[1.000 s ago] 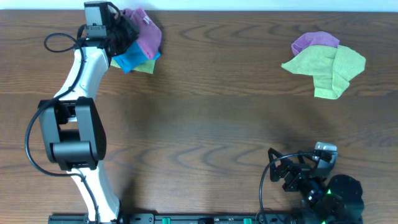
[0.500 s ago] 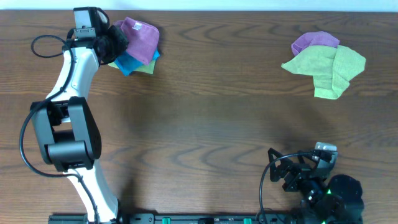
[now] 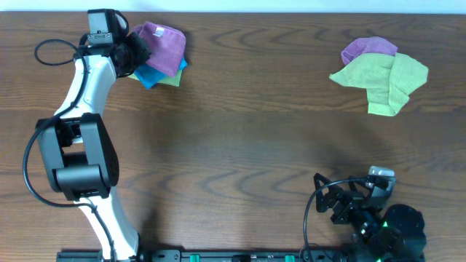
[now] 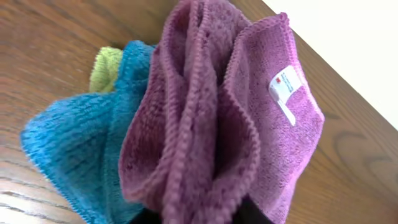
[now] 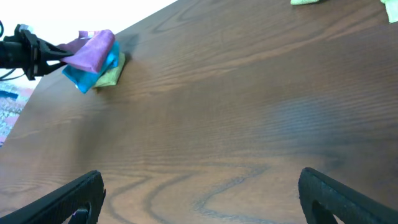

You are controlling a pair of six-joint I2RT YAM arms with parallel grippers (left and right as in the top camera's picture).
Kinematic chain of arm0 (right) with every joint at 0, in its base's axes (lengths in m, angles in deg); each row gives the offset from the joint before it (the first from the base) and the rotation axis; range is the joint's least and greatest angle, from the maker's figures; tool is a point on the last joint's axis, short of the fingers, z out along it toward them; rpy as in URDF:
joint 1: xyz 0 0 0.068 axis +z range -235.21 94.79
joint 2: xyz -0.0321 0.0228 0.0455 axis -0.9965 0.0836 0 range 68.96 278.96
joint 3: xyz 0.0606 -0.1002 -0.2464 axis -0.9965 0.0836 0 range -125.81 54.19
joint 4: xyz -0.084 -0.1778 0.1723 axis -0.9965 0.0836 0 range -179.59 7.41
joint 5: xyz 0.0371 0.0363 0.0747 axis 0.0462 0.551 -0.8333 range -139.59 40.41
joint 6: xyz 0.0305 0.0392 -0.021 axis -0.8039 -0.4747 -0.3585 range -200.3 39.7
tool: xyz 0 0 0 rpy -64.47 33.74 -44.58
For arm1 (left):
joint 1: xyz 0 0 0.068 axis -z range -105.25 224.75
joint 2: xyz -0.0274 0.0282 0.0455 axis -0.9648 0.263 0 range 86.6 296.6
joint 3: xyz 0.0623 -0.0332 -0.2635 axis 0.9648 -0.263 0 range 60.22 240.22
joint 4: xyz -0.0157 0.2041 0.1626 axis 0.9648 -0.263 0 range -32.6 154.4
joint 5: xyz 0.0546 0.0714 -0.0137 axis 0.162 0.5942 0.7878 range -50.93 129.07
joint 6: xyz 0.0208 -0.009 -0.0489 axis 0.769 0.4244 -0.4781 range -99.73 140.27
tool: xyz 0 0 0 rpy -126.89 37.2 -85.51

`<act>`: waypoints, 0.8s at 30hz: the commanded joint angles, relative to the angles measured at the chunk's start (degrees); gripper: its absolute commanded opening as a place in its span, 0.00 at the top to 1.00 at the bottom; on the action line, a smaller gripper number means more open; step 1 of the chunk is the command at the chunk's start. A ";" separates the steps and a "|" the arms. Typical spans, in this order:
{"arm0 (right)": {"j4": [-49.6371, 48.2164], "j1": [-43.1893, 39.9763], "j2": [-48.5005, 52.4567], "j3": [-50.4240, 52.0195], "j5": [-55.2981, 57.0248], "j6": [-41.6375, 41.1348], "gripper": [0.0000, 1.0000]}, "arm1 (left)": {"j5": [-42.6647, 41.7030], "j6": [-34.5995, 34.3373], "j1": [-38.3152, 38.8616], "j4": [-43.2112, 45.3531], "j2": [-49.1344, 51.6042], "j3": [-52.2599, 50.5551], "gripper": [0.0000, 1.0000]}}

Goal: Fold the cloth
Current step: 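Lower the purple bundle onto the stack and open the left gripper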

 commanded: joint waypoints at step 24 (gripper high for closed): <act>0.07 -0.35 -0.35 0.09 0.20 -1.01 0.01 | 4.13 4.02 -3.04 -0.39 -1.64 1.97 0.32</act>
